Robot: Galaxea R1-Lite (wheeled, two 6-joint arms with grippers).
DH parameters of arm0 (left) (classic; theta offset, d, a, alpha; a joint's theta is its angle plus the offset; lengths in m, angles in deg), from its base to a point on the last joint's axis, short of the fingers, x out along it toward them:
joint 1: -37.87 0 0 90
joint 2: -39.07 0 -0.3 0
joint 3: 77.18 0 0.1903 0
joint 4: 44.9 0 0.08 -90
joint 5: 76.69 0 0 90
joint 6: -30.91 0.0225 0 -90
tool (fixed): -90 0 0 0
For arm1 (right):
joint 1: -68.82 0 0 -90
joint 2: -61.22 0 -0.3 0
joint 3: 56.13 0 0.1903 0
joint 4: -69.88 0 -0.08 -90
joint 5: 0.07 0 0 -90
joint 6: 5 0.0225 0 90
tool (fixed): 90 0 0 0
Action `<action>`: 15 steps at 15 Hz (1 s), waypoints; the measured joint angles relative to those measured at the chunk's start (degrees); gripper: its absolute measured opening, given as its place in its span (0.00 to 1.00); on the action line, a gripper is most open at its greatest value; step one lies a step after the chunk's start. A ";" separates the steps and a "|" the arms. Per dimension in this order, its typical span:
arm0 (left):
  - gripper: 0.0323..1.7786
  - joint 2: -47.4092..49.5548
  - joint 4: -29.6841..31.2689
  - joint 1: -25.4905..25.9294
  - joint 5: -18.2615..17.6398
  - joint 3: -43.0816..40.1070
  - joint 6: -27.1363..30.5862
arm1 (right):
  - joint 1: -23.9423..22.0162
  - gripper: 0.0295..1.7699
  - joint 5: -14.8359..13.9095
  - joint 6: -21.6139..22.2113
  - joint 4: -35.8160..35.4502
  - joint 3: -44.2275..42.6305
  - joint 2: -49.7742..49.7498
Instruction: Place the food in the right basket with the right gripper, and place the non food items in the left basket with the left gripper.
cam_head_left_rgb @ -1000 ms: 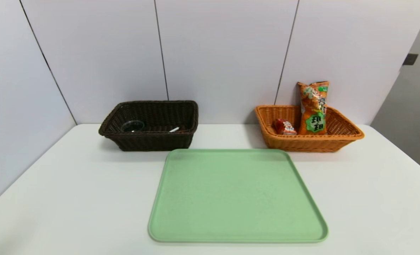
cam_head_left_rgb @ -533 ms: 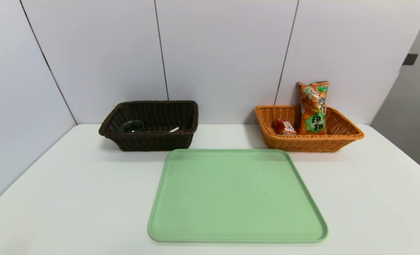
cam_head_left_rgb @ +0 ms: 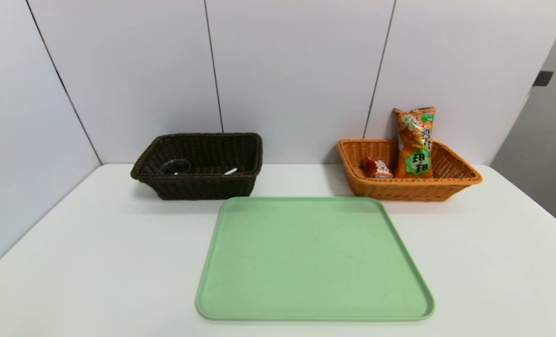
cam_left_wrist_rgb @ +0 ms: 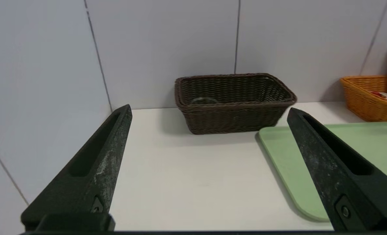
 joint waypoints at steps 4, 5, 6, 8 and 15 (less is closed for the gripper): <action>0.95 3.17 -14.48 -6.10 0.18 5.23 0.13 | -0.05 0.97 -0.11 0.01 0.12 0.39 -0.93; 0.95 4.18 -15.97 -6.50 0.30 5.47 0.35 | -0.05 0.97 -0.04 0.01 0.12 0.46 -0.98; 0.95 5.34 -16.41 -6.75 0.33 5.16 0.52 | -0.05 0.97 -0.11 0.01 0.09 0.57 -1.00; 0.95 7.98 -16.64 -6.84 0.35 3.99 0.79 | -0.05 0.97 -0.04 -0.07 -0.62 0.63 -1.00; 0.95 14.86 -6.91 -6.86 1.78 -3.56 9.05 | -0.07 0.97 -0.63 -2.23 -17.55 4.49 -1.00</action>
